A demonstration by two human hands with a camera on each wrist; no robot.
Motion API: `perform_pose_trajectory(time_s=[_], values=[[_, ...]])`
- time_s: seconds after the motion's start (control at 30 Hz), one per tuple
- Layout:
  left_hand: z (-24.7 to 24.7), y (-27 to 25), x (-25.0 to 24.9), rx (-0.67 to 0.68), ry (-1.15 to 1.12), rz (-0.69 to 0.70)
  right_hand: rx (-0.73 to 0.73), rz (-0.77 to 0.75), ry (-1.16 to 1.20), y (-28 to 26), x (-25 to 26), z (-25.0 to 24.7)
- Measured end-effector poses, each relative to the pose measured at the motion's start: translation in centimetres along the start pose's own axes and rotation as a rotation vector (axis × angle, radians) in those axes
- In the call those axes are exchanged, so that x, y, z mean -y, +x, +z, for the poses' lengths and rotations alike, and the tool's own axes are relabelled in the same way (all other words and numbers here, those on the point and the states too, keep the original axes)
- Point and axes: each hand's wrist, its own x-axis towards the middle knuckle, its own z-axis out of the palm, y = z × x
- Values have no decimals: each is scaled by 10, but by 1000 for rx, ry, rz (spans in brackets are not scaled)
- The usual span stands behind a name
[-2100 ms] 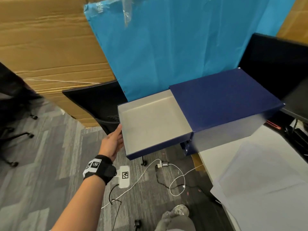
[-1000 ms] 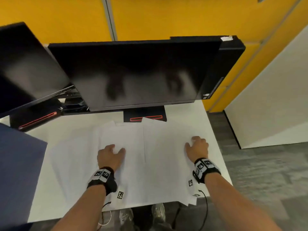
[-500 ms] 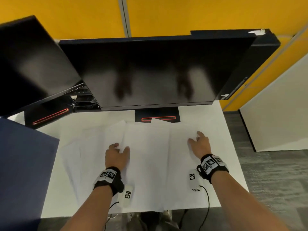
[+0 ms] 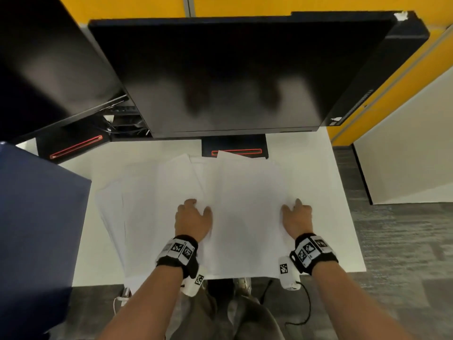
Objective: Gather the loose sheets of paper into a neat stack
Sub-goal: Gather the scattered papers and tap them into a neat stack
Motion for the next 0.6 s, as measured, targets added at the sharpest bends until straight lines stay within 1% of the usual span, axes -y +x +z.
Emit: perform_pose_trajectory(time_s=[0.07, 0.13, 0.17, 0.2, 0.23, 0.3, 0.33, 0.37, 0.47, 0.53, 0.57, 0.6], values=[[1, -12, 11, 88, 103, -17, 55, -1, -67, -16, -12, 1], [11, -27, 18, 189, 152, -20, 166, -18, -109, -33, -20, 13], [16, -33, 20, 222, 175, -15, 214, -28, -156, -41, -23, 18], [19, -37, 22, 232, 202, -12, 232, -40, -190, -47, -29, 23], [18, -40, 25, 221, 225, -9, 222, -44, -219, -50, -33, 23], [11, -40, 30, 168, 257, -8, 123, -11, -236, -50, -38, 14], [9, -40, 33, 162, 285, -3, 81, -7, -236, -51, -41, 10], [9, -41, 35, 180, 325, 10, 69, 0, -232, -50, -45, 9], [25, -52, 29, 301, 434, 34, 175, -4, -201, -54, -49, 18], [31, -54, 25, 361, 474, 40, 208, 14, -185, -56, -47, 24], [28, -51, 24, 347, 467, 37, 195, 29, -161, -54, -44, 24], [20, -44, 24, 295, 432, 30, 165, 46, -129, -50, -41, 22]])
